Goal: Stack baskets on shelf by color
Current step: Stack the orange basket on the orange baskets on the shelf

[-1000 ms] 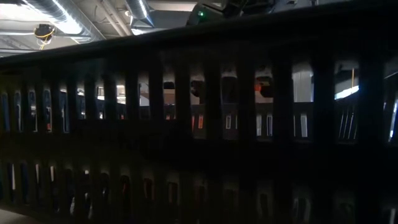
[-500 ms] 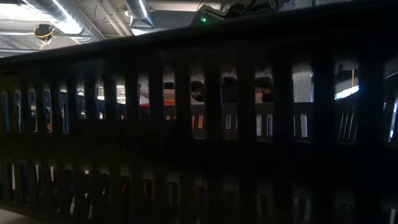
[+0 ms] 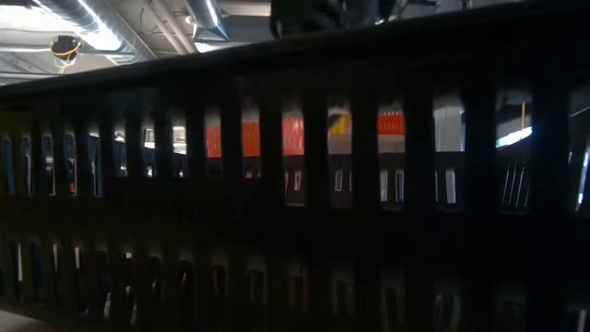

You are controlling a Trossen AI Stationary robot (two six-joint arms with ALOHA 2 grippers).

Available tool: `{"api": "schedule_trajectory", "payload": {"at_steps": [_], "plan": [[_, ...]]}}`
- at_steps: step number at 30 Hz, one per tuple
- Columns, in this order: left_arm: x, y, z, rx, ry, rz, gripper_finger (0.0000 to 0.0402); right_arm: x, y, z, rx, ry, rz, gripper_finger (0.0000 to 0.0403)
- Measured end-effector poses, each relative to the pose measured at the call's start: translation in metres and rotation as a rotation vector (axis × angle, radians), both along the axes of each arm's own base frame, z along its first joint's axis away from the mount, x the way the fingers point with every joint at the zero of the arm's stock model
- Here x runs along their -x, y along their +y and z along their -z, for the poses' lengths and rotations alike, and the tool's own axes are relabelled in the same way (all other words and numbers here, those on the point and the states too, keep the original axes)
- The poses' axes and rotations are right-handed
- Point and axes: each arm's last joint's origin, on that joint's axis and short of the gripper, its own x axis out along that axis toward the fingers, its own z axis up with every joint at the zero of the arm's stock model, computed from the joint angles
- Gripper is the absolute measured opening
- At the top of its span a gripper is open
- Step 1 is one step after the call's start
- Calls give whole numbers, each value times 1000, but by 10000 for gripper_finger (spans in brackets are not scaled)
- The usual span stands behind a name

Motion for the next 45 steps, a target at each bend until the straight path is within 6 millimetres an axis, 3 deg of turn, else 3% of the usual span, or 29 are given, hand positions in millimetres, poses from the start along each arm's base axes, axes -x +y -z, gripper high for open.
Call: {"api": "schedule_trajectory", "payload": {"at_steps": [12,16,21,27,33,37,45], "plan": [[-4,-1,-2,-44,-17,88,75,15,18,-93,-4,45,-47,0],[-8,-2,-5,-63,-60,131,75,25,25,-119,91,35,-44,0],[-11,-3,-7,-78,-94,159,75,41,26,-152,174,29,68,0],[-17,-3,-11,-126,-153,197,75,67,25,-192,251,-121,187,0],[-24,-3,-18,-185,-230,233,75,104,-1,-227,322,-237,466,0],[-27,0,-21,-210,-263,237,75,130,-26,-247,349,-320,742,0],[-37,13,-20,-241,-263,198,75,145,-86,-251,216,-283,944,0]]}}
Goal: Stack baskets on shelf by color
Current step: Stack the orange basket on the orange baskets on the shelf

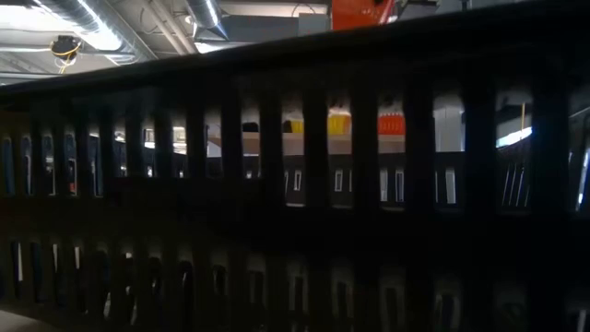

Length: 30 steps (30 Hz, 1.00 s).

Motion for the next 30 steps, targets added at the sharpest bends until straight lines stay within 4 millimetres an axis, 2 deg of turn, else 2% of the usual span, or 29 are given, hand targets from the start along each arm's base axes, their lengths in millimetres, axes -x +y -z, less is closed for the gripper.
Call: {"api": "schedule_trajectory", "payload": {"at_steps": [3,6,11,15,20,30], "plan": [[-5,5,2,1,10,-27,75,0,-23,11,-75,27,52,0],[-8,8,5,3,21,-43,75,0,-41,32,-118,108,109,0],[-14,13,8,4,39,-66,75,4,-60,62,-169,229,177,0],[-20,18,12,3,55,-93,75,-2,-68,84,-173,280,161,0],[-25,25,14,10,57,-125,75,-7,-73,101,-175,308,150,0],[-26,31,12,12,25,-152,75,-8,-72,108,-231,309,147,0]]}}
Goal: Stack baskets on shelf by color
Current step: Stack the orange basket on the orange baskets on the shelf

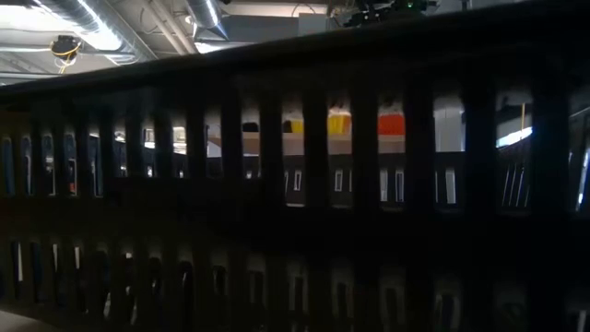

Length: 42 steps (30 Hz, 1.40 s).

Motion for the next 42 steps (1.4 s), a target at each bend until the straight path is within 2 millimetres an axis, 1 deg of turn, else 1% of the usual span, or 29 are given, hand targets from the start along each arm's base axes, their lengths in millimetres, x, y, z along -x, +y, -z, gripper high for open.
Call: {"api": "schedule_trajectory", "payload": {"at_steps": [7,12,16,21,29,35,38,42], "plan": [[0,0,0,0,-2,1,75,2,0,0,-5,18,11,0],[0,0,0,0,-3,1,75,3,-1,0,52,47,48,0],[0,0,0,1,-4,0,75,3,0,0,43,50,51,0],[0,0,0,2,-5,-1,75,1,4,1,34,44,57,0],[0,0,0,16,-17,-14,75,-3,15,1,31,47,21,0],[0,0,0,18,-17,-14,75,-4,16,1,28,45,15,0],[0,0,0,19,-17,-14,75,-4,16,1,8,35,27,2],[0,0,0,20,-17,-13,75,-3,15,1,-48,16,26,18]]}}
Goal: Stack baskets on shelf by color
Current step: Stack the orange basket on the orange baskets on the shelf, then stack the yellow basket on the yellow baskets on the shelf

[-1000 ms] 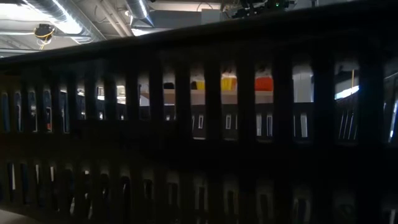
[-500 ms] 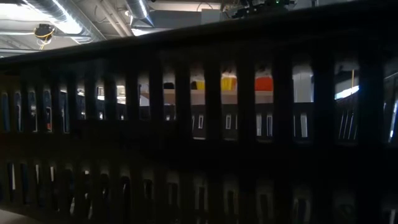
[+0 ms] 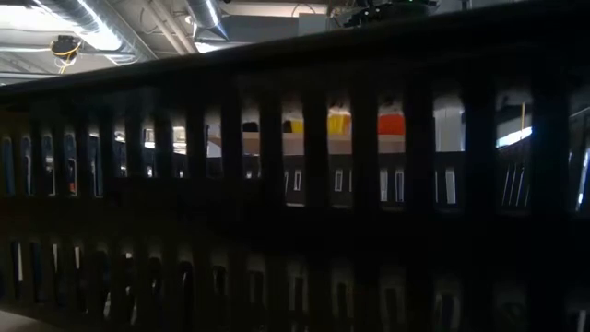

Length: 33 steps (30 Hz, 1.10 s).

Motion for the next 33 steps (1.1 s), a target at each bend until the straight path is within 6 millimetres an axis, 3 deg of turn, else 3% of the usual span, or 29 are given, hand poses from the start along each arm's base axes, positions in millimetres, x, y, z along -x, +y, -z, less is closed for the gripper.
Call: {"api": "schedule_trajectory", "payload": {"at_steps": [8,15,26,33], "plan": [[0,0,0,1,0,0,75,0,0,0,-2,0,-2,56],[0,0,0,1,1,0,75,2,-4,-2,140,68,-8,72],[1,-1,1,18,2,-3,75,7,7,-29,108,-20,30,73],[13,-6,13,284,101,-86,75,18,32,-50,73,-123,-112,73]]}}
